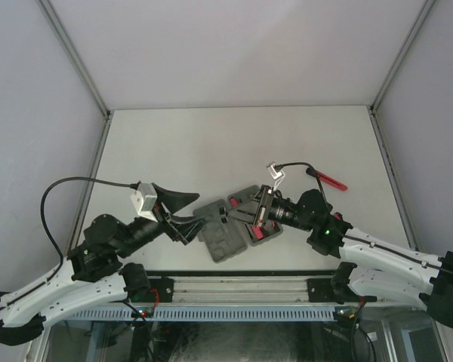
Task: Sort the tools into containers
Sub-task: Pick up the engineering item from the storage box.
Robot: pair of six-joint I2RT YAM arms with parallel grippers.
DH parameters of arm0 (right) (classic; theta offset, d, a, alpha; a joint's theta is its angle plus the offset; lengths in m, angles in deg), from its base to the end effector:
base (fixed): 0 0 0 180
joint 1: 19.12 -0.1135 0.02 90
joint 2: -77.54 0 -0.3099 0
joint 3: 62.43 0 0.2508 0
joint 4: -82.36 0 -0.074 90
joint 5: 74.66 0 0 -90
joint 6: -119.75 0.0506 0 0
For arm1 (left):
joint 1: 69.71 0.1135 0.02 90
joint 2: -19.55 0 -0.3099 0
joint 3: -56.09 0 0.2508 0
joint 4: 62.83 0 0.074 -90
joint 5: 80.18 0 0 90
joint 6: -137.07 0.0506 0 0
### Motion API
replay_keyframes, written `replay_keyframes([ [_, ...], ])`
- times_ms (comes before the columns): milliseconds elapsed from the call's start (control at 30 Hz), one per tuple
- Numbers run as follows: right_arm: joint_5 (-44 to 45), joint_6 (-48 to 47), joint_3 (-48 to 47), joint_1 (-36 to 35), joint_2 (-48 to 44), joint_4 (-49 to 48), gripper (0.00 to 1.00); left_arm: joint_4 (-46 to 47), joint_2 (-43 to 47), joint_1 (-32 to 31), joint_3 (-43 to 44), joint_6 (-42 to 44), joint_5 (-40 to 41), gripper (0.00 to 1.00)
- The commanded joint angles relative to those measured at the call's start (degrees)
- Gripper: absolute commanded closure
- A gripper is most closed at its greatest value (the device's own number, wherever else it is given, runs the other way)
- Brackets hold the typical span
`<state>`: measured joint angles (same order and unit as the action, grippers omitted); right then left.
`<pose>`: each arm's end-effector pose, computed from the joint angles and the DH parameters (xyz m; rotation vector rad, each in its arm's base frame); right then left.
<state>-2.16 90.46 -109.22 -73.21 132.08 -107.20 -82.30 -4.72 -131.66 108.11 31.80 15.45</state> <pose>0.1114 0.1798 0.3360 -0.1847 1.8455 1.7446 0.0432 -0.0705 0.3756 0.5189 1.4189 -1.0302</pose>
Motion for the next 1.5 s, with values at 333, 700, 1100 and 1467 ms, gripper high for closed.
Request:
replay_keyframes([
  [333,-6.9,8.6,-0.3,-0.8,-1.7,-17.3,1.0,11.0,-6.6,0.3,6.0,5.5,-15.7,0.23],
  [700,-5.3,8.3,-0.6,-1.0,-1.5,-15.2,1.0,16.0,-9.9,0.3,4.9,1.7,-18.4,0.23],
  [1100,-4.0,8.5,-0.7,-0.8,-2.2,-14.8,1.0,17.5,-11.5,0.3,3.7,-0.9,-20.4,0.3],
  [1467,-3.9,8.7,-0.6,-0.8,-2.8,-14.8,1.0,18.2,-13.7,0.2,3.0,-2.2,-22.3,0.39],
])
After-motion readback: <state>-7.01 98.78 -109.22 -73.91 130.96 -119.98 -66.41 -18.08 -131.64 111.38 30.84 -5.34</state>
